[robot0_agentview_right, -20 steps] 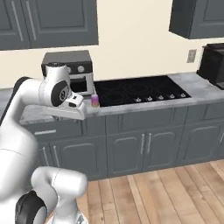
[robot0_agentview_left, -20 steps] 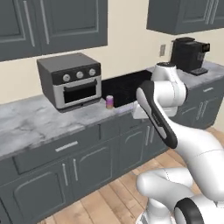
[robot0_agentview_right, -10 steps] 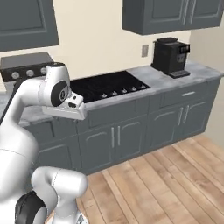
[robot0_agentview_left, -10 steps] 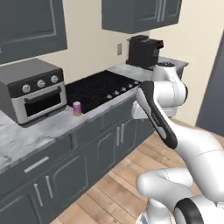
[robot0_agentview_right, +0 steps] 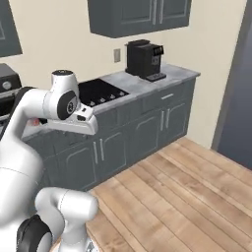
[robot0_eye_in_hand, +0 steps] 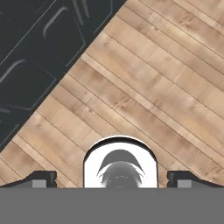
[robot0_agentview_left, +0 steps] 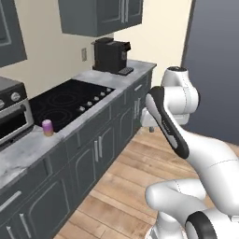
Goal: Four empty soda cans are scattered around the kitchen. Gather all the cans and cluster them next to the stove for recycling.
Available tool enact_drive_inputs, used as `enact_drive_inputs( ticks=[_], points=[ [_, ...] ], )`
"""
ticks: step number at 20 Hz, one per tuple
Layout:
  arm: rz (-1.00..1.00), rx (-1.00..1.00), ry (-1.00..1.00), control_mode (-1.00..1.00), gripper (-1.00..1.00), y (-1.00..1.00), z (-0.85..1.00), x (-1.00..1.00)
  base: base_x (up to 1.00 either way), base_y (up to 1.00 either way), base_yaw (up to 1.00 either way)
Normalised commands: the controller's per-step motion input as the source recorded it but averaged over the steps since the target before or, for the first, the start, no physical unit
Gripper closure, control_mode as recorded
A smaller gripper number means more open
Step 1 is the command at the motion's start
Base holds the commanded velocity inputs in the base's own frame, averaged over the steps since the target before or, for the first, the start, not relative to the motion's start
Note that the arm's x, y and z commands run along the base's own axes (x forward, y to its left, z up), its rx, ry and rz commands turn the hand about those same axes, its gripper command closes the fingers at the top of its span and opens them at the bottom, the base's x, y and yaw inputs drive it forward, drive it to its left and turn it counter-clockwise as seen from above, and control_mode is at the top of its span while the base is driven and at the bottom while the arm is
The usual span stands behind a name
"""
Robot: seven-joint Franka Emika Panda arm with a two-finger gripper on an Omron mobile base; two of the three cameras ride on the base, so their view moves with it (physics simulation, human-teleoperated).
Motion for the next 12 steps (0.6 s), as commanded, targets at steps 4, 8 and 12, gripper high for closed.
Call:
enact_drive_inputs(
  ticks=[4, 8, 12],
  points=[
    [0.00, 0.00, 0.00, 1.00, -1.00, 0.00, 0.00, 0.00, 0.00, -0.30, -0.43],
    [0.00, 0.00, 0.00, 1.00, -1.00, 0.00, 0.00, 0.00, 0.00, -0.22, -0.44],
    [0.00, 0.00, 0.00, 1.00, -1.00, 0.00, 0.00, 0.00, 0.00, -0.17, -0.43]
  ],
)
